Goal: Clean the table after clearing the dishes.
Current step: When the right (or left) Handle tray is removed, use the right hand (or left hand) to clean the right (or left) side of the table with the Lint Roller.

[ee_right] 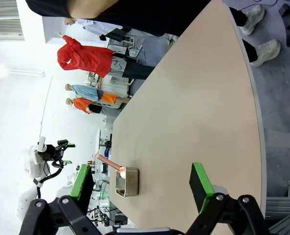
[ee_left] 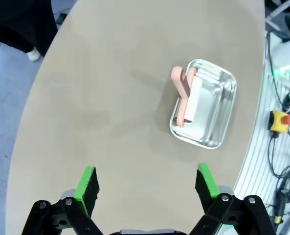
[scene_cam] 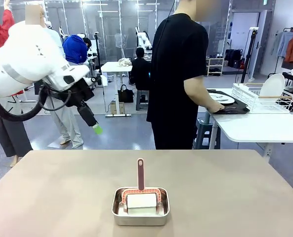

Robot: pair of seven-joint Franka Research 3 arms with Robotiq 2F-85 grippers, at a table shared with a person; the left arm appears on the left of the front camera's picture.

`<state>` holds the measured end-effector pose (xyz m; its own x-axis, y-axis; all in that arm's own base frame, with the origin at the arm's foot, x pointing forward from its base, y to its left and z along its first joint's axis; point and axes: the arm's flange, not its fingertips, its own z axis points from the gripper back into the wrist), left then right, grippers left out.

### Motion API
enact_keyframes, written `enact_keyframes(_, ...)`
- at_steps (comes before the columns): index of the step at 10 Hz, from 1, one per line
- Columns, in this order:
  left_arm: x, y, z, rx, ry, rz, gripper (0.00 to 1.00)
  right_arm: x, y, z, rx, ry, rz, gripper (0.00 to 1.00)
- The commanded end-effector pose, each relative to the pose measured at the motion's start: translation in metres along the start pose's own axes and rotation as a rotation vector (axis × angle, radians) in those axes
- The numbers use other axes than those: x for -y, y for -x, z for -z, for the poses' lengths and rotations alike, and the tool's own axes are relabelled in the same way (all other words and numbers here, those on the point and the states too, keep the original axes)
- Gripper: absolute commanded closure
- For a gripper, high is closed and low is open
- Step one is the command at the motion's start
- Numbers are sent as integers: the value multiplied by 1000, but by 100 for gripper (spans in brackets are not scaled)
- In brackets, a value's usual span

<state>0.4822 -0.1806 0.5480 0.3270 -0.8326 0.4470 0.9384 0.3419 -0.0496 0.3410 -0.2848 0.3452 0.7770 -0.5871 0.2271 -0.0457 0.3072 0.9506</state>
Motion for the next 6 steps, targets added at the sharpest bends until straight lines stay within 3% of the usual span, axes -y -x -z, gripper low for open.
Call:
enact_keyframes(1, 0, 4, -10, 23, 5, -24, 0, -2, 2, 0, 4, 5, -6, 0)
enact_keyframes(6, -4, 5, -5, 10, -4, -15, 0, -2, 2, 0, 4, 5, -6, 0)
